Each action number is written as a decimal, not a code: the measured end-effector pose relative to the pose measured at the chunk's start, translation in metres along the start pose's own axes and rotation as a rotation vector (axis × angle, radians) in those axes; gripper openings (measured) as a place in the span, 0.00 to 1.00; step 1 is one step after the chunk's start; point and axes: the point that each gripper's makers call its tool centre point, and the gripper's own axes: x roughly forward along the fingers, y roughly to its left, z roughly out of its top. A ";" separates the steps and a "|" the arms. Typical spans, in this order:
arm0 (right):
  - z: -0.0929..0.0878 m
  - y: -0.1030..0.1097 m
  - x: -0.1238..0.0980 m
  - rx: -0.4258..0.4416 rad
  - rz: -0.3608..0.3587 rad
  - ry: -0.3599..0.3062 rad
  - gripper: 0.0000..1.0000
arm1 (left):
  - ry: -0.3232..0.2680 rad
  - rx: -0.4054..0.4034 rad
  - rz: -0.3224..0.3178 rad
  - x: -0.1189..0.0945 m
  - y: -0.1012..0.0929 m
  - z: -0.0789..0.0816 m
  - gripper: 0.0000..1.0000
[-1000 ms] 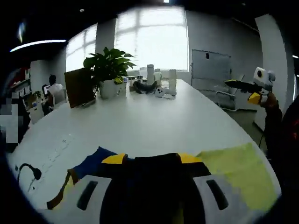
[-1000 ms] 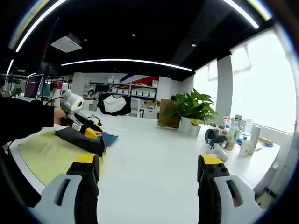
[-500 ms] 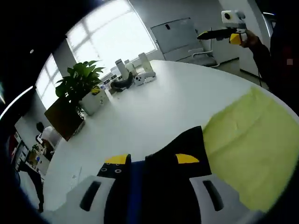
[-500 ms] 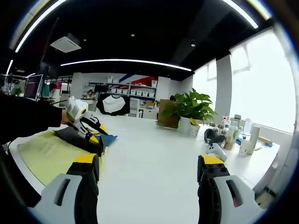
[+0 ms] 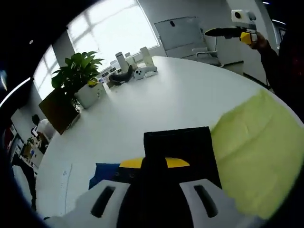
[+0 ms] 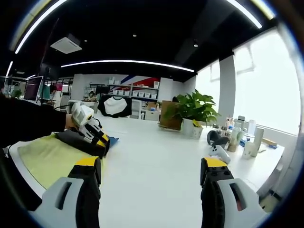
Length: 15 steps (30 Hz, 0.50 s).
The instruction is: Fold the garment on the visible template until the final outline fits inside the template.
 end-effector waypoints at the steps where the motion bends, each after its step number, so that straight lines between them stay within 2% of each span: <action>1: 0.000 0.000 0.000 -0.001 -0.001 0.000 0.89 | -0.001 -0.025 0.005 0.000 0.001 0.000 0.19; 3: 0.000 -0.001 0.000 0.001 -0.003 -0.001 0.89 | 0.004 -0.049 0.010 -0.002 0.004 -0.002 0.19; 5: 0.000 -0.001 0.000 0.002 -0.003 0.000 0.88 | 0.016 -0.108 0.015 -0.005 0.005 -0.006 0.19; 7: 0.000 -0.001 0.000 0.001 -0.004 0.001 0.88 | 0.027 -0.241 0.026 -0.007 0.007 -0.013 0.19; 8: 0.001 0.000 0.000 0.001 -0.005 -0.001 0.88 | 0.032 -0.263 0.022 -0.008 0.007 -0.016 0.19; 11: 0.002 0.000 0.000 0.000 -0.005 -0.003 0.88 | 0.058 -0.269 0.015 -0.009 0.008 -0.027 0.18; 12: 0.002 -0.001 0.000 0.000 -0.005 -0.002 0.88 | 0.011 -0.308 0.001 -0.008 0.006 -0.021 0.17; 13: 0.001 -0.001 0.000 0.002 -0.005 -0.002 0.88 | 0.032 -0.315 -0.003 -0.009 0.005 -0.025 0.15; 15: 0.001 -0.001 0.001 0.002 -0.007 -0.001 0.88 | 0.015 -0.321 -0.006 -0.008 0.005 -0.024 0.12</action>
